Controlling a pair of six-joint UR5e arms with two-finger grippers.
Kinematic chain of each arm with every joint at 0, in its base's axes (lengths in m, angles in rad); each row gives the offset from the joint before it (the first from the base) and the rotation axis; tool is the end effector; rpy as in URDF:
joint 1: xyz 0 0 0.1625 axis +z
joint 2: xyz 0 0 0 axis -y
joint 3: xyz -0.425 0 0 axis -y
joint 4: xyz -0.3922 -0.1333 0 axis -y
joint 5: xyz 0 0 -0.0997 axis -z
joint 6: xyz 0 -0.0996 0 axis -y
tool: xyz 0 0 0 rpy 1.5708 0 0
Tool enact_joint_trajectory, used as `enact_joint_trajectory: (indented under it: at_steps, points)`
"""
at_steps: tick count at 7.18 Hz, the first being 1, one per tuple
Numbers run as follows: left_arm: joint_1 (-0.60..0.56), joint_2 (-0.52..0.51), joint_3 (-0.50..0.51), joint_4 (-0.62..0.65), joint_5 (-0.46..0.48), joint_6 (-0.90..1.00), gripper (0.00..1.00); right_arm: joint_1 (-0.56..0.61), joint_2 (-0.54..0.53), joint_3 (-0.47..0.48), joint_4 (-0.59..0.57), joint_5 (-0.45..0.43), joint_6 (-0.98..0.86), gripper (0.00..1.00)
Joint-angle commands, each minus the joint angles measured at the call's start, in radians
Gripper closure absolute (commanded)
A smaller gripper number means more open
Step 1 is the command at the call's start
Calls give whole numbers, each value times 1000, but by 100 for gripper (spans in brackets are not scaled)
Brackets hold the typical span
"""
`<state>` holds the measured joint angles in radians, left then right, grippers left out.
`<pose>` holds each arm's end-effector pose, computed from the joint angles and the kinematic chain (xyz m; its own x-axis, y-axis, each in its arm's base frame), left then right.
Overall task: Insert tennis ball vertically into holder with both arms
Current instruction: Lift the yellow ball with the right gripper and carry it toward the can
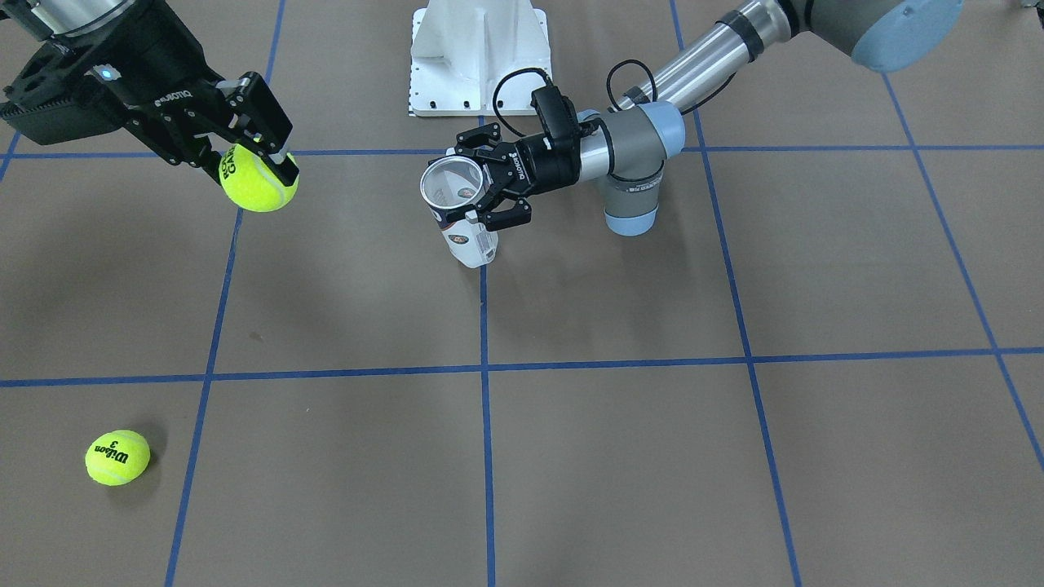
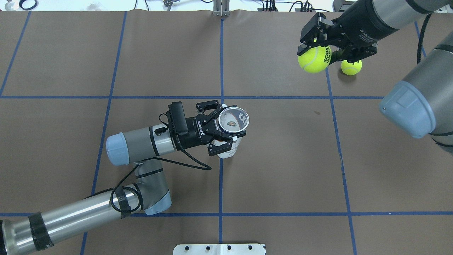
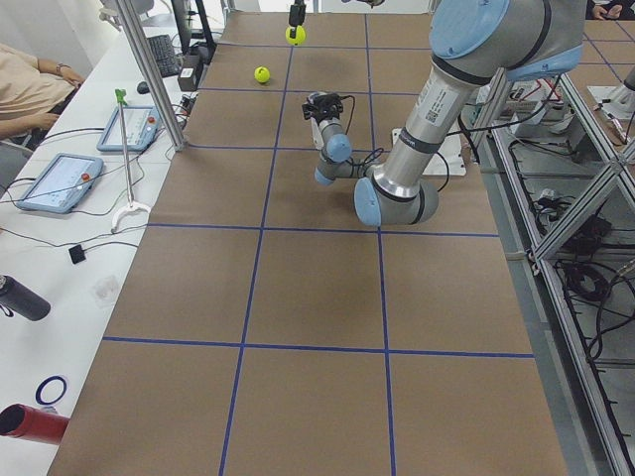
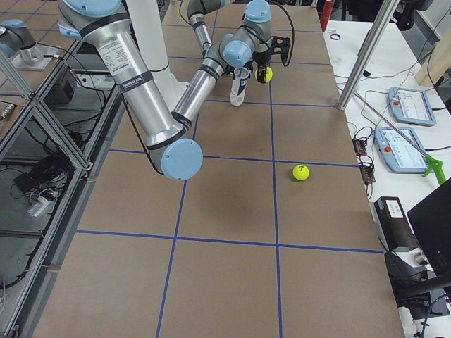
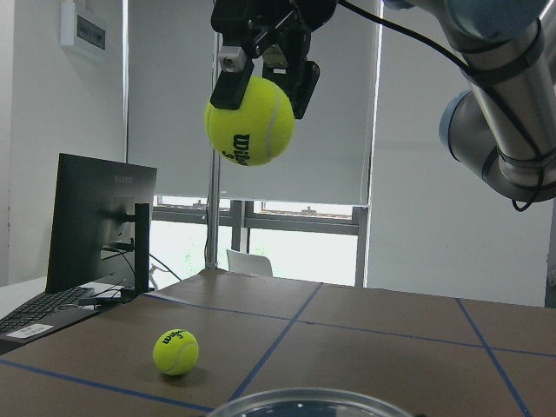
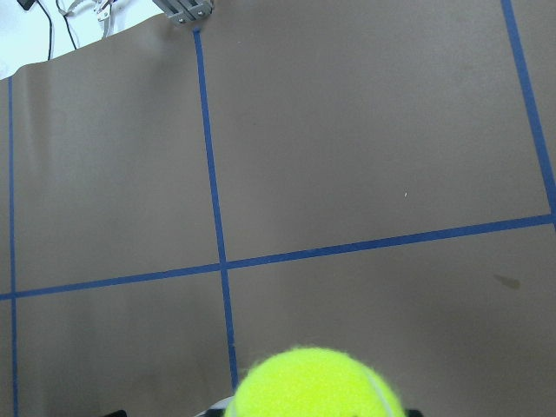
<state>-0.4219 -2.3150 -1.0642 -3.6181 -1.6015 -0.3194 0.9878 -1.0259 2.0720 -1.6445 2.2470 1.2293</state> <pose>0.5661 -0.3969 0.2423 0.1809 0.9590 -0.2182 0.6892 0.0347 0.7238 -0.2365 -0.4875 0.1479 0.4149 0.1547 0.8966 -0.2414 0.9688 -0.0555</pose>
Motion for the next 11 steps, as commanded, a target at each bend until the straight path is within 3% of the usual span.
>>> enact_joint_trajectory:
  at_steps: [1, 5, 11]
  points:
    - [0, 0, 7, -1, 0, 0, 39, -8, 24, -1, -17, 0, 15, 100]
    - [0, 2, 7, -7, 0, 0, 28, -24, 56, 2, -49, -1, 21, 73]
    - [-2, 0, 3, -22, 0, 0, 15, -58, 90, 0, -49, -14, 65, 68]
